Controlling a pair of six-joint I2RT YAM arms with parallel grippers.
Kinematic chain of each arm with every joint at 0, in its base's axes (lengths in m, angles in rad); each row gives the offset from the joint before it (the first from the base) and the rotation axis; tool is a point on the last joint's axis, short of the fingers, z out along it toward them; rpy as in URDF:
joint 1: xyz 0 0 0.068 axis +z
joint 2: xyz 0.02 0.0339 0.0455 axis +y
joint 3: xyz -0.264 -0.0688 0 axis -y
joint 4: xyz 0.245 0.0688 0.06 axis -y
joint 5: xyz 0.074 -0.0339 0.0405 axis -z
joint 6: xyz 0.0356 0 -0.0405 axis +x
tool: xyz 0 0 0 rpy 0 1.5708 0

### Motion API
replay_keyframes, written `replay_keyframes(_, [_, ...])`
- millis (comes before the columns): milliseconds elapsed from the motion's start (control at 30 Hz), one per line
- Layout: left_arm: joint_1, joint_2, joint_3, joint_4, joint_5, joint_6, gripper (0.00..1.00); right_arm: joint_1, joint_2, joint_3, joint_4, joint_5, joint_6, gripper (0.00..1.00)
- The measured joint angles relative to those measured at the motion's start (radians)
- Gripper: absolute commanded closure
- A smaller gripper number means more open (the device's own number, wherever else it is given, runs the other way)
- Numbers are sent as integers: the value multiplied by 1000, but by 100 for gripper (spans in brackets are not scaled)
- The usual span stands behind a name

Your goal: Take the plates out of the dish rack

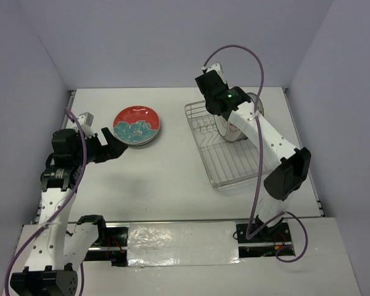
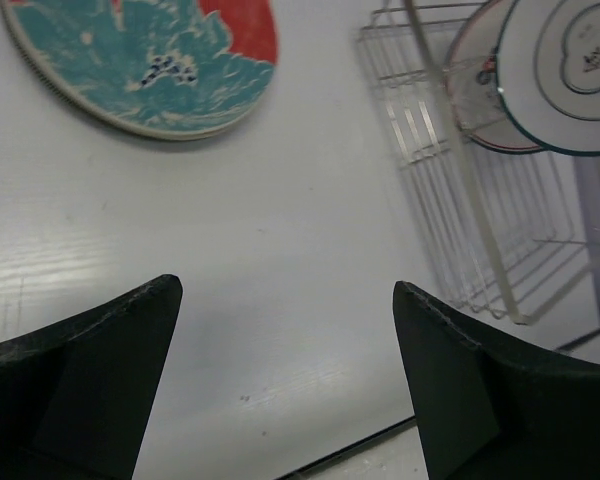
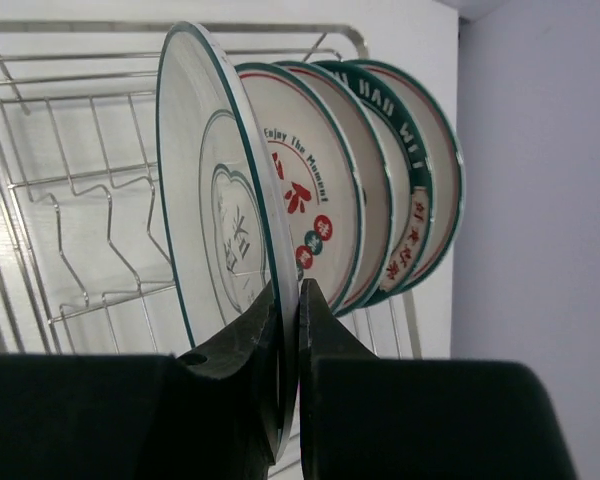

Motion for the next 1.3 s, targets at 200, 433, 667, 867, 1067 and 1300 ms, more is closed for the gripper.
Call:
replay_keyframes(200, [-1, -2, -9, 214, 267, -78, 1, 76, -109, 98, -72, -151, 32, 100])
replay_keyframes(433, [-27, -1, -33, 463, 485, -175, 5, 63, -468, -148, 112, -856, 101, 100])
replay_keyframes(667, [-67, 32, -45, 529, 570, -191, 19, 50, -489, -333, 344, -1216, 222, 100])
replay_keyframes(867, [-105, 31, -92, 629, 632, -257, 57, 49, -425, -408, 442, -1291, 300, 100])
replay_keyframes(1067, [-102, 47, -72, 586, 551, -248, 100, 49, -438, -430, 501, -1304, 327, 31])
replay_keyframes(1300, [-112, 138, -99, 441, 332, -233, 100, -56, -571, -563, 490, -1024, 399, 10])
